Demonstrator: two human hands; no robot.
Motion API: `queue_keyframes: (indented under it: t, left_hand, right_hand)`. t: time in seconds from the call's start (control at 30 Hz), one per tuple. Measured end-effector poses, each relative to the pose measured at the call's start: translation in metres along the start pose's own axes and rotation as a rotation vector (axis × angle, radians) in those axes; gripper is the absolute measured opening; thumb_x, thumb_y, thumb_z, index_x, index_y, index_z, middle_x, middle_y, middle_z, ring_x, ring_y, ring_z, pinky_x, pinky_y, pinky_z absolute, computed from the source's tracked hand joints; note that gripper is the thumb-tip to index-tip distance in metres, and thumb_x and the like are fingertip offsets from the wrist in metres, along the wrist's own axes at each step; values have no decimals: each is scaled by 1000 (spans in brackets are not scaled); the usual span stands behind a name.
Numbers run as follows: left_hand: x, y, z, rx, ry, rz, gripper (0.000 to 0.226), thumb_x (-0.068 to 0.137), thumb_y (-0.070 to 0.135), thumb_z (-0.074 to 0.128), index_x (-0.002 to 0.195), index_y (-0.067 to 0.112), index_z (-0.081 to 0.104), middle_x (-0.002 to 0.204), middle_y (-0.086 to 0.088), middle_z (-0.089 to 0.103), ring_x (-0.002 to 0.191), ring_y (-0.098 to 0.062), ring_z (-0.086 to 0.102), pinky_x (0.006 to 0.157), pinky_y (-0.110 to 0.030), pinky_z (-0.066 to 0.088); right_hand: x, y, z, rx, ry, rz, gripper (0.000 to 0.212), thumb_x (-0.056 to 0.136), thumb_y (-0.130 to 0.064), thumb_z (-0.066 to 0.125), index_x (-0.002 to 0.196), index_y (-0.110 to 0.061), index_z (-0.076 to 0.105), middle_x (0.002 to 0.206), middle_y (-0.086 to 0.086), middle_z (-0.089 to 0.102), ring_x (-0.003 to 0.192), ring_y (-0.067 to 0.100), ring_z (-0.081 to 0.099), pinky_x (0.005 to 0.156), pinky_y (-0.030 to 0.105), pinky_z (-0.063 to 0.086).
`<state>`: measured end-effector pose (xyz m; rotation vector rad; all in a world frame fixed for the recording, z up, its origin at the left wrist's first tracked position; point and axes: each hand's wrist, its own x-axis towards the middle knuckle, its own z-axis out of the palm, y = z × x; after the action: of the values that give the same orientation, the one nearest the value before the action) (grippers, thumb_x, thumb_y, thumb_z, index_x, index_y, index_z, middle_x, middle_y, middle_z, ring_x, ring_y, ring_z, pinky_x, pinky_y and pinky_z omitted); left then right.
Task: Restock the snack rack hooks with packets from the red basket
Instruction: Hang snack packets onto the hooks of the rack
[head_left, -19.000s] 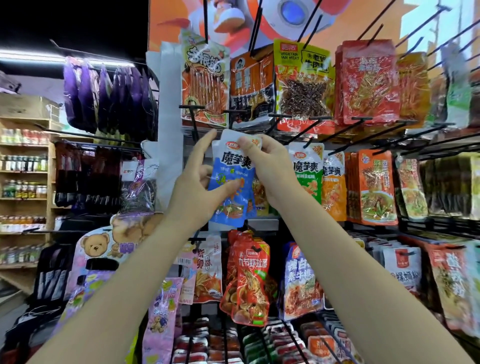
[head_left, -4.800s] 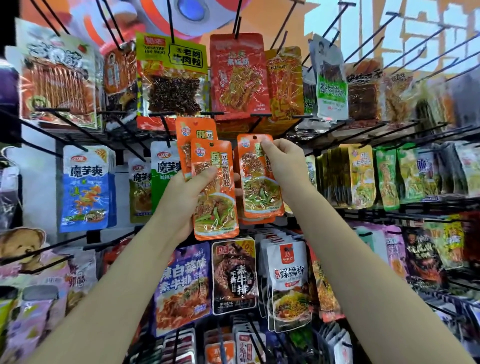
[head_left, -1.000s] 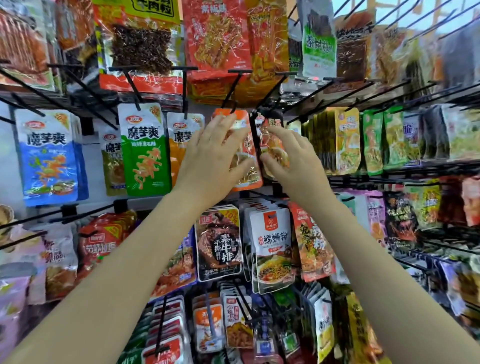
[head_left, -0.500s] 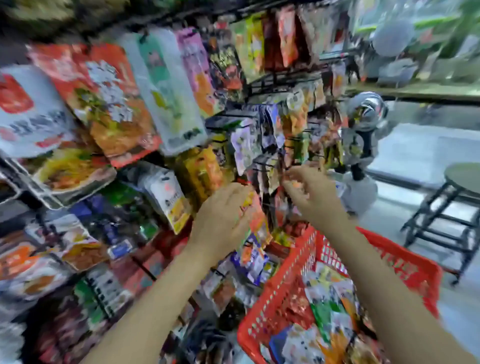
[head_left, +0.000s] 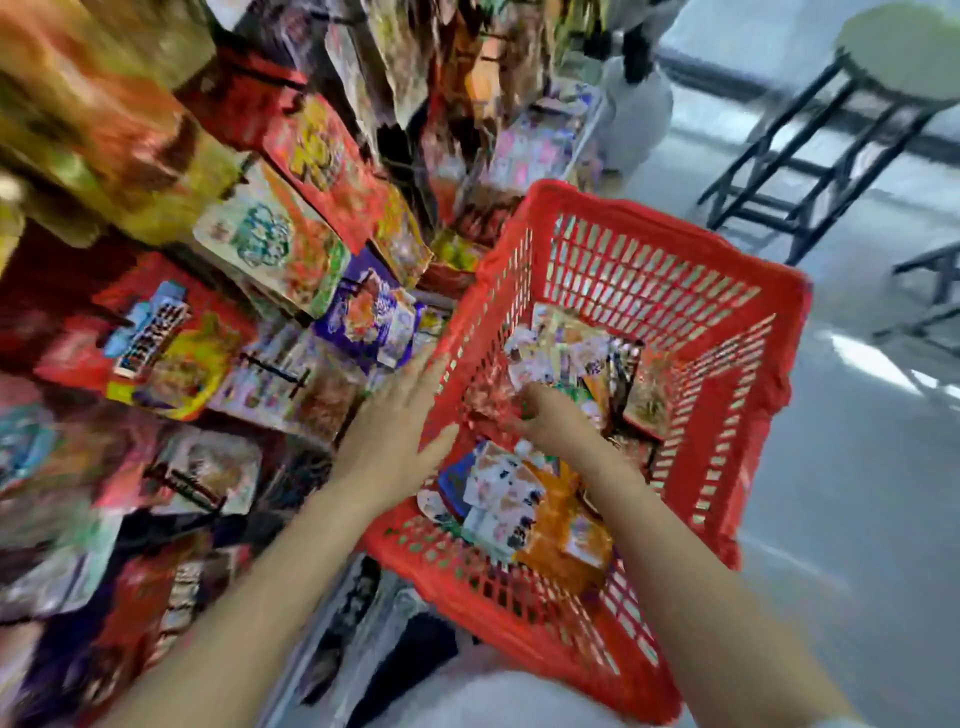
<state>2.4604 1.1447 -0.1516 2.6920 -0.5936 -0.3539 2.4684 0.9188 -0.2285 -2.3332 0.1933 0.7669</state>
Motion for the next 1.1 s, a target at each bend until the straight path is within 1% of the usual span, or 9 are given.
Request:
queue_keyframes:
  t: [0.1, 0.17, 0.27, 0.4, 0.47, 0.6, 0.8, 0.93, 1.1]
  left_hand:
    - [-1, -2, 0, 14, 3, 25, 78, 95, 47, 50, 160, 15, 22, 168, -7, 19, 151, -29, 27, 120, -49, 31]
    - [-4, 0, 0, 21, 6, 31, 77, 99, 45, 51, 161, 17, 16, 170, -5, 11, 154, -27, 19, 123, -47, 25]
    - [-13, 3, 0, 28, -17, -13, 80, 101, 46, 50, 163, 20, 8, 171, 0, 0, 157, -23, 9, 124, -44, 20]
    - [-33, 6, -2, 58, 6, -3, 78, 97, 50, 43, 162, 17, 16, 170, -2, 8, 155, -26, 17, 121, -50, 28]
    - [-44, 9, -1, 82, -24, -12, 76, 101, 49, 44, 163, 21, 10, 170, 5, -5, 156, -20, 5, 123, -46, 17]
    - [-59, 13, -1, 118, -49, -28, 80, 100, 52, 42, 163, 22, 4, 168, 9, -19, 156, -16, -9, 124, -44, 10]
    - [-60, 18, -2, 133, -61, -76, 78, 102, 51, 38, 163, 21, -1, 166, 10, -25, 155, -14, -14, 124, -45, 11]
    - [-60, 20, -3, 145, -76, -89, 79, 102, 52, 37, 162, 22, -5, 164, 11, -29, 154, -13, -16, 124, -44, 10]
    - [-59, 17, 0, 150, -58, -69, 81, 102, 53, 39, 163, 21, -3, 165, 10, -27, 155, -14, -13, 124, -44, 15]
  right_hand:
    - [-1, 7, 15, -169, -271, 62, 75, 83, -57, 73, 137, -11, 52, 132, 9, 61, 119, 30, 58, 94, 38, 49]
    - [-7, 11, 23, -249, -355, 94, 70, 78, -58, 78, 124, -11, 54, 121, 6, 62, 110, 28, 58, 87, 38, 50]
    - [-17, 10, 24, -293, -336, 84, 51, 79, -51, 80, 97, -12, 54, 95, 4, 56, 92, 25, 53, 72, 34, 41]
    - [-33, 5, 27, -344, -200, 25, 45, 86, -42, 76, 104, -2, 64, 97, 12, 61, 99, 31, 58, 71, 31, 35]
    - [-40, 7, 35, -209, -166, 62, 48, 87, -35, 76, 120, -5, 61, 110, 15, 61, 106, 32, 57, 74, 30, 38]
    - [-57, 11, 45, -152, -253, 152, 86, 81, -41, 81, 148, -11, 36, 149, 10, 47, 133, 32, 47, 97, 37, 42]
    - [-68, 7, 50, -163, -257, 234, 66, 73, -45, 87, 115, -3, 59, 111, 12, 62, 91, 25, 54, 73, 34, 43]
    - [-76, 4, 55, -25, -210, 276, 49, 77, -44, 84, 87, -7, 54, 87, 4, 55, 88, 24, 53, 61, 30, 39]
    - [-91, -4, 43, 179, -161, 271, 56, 82, -39, 81, 117, 0, 59, 109, 16, 60, 85, 19, 58, 64, 29, 43]
